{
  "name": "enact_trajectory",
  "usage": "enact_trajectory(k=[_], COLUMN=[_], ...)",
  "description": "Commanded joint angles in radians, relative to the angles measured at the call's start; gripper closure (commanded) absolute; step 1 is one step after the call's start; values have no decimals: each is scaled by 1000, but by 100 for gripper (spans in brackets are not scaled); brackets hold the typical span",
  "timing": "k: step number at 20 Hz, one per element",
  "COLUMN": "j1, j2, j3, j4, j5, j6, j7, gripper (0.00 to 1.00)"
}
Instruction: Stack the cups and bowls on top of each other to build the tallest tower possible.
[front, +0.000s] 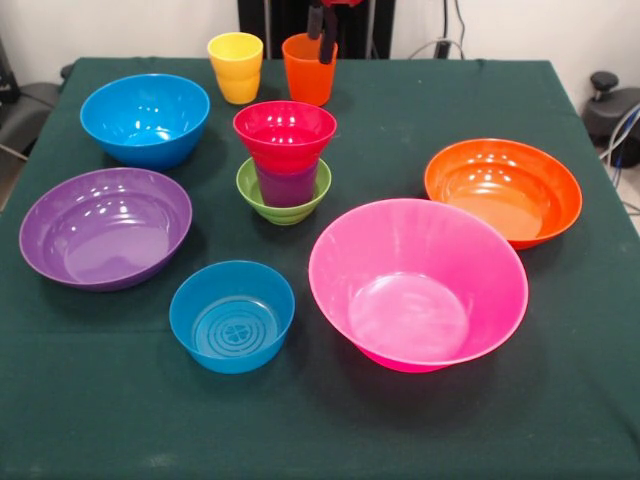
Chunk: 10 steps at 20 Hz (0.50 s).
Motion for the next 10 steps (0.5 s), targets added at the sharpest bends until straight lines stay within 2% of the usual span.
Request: enact_trajectory(k=[1, 10], j1=[-26, -44], j2=[9, 27], j3=[84, 88], j4=[42, 17], j5=[-59, -70], j6=[-31, -28], j7=[-167, -172], gripper=[0, 0])
